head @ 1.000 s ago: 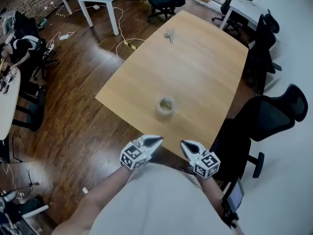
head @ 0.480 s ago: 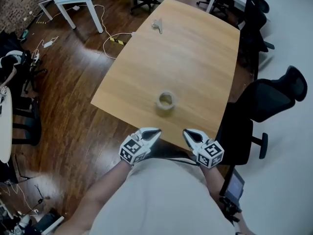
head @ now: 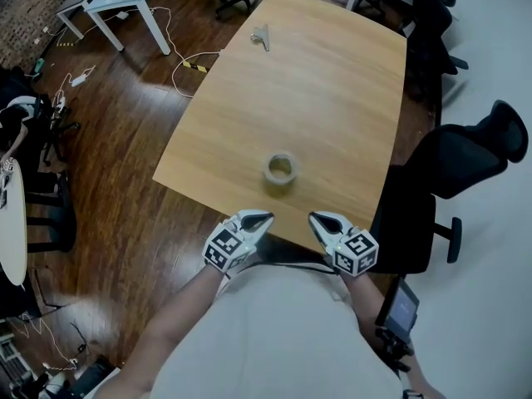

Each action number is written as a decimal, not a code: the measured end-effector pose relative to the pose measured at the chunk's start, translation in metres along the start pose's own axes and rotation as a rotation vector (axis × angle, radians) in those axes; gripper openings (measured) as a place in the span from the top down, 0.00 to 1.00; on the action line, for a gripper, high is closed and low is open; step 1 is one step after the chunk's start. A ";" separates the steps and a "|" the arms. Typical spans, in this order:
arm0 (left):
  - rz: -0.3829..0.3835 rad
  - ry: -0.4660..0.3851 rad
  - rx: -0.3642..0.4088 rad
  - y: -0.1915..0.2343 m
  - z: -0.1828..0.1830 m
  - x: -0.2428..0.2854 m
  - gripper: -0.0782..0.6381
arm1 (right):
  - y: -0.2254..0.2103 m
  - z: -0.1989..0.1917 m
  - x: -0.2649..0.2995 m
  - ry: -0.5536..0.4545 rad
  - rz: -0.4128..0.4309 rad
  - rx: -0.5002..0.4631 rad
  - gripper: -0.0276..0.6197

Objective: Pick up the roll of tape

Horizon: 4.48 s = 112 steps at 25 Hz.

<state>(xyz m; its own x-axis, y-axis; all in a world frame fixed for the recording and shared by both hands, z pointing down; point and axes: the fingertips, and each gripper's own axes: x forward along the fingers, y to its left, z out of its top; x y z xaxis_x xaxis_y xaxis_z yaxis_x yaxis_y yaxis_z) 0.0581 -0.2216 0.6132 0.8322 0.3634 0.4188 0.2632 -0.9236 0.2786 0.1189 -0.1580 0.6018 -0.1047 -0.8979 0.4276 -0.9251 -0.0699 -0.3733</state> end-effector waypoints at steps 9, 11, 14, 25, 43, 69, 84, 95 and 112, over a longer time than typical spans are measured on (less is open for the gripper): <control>0.018 0.140 0.089 0.026 -0.005 0.028 0.88 | -0.034 0.007 0.022 0.014 0.014 0.030 0.95; 0.009 0.195 0.135 0.032 -0.011 0.034 0.88 | -0.039 0.007 0.025 0.016 0.019 0.043 0.95; -0.001 0.261 0.210 0.042 -0.013 0.043 0.88 | -0.044 0.004 0.030 0.022 0.024 0.061 0.95; -0.046 0.550 0.518 0.082 -0.036 0.075 0.73 | -0.066 -0.004 0.028 0.018 -0.008 0.134 0.95; -0.327 1.039 1.076 0.133 -0.091 0.090 0.64 | -0.092 -0.008 0.001 -0.032 -0.114 0.217 0.95; -0.235 0.883 0.674 0.060 -0.083 0.088 0.75 | -0.097 -0.022 -0.028 -0.048 -0.085 0.223 0.95; -0.094 0.142 0.039 -0.015 0.015 0.043 0.75 | -0.050 0.017 -0.031 -0.119 -0.006 0.092 0.95; -0.007 -0.189 -0.095 -0.008 0.057 -0.017 0.75 | 0.005 0.059 -0.044 -0.241 0.017 -0.017 0.95; 0.008 -0.255 -0.116 -0.014 0.037 -0.064 0.74 | 0.050 0.059 -0.029 -0.195 0.044 -0.102 0.95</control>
<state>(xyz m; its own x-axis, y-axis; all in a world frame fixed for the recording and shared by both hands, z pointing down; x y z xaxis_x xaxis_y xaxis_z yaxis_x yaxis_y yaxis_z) 0.0193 -0.2363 0.5506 0.9337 0.3006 0.1946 0.2110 -0.9010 0.3791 0.0969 -0.1610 0.5226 -0.0827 -0.9668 0.2419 -0.9543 0.0068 -0.2988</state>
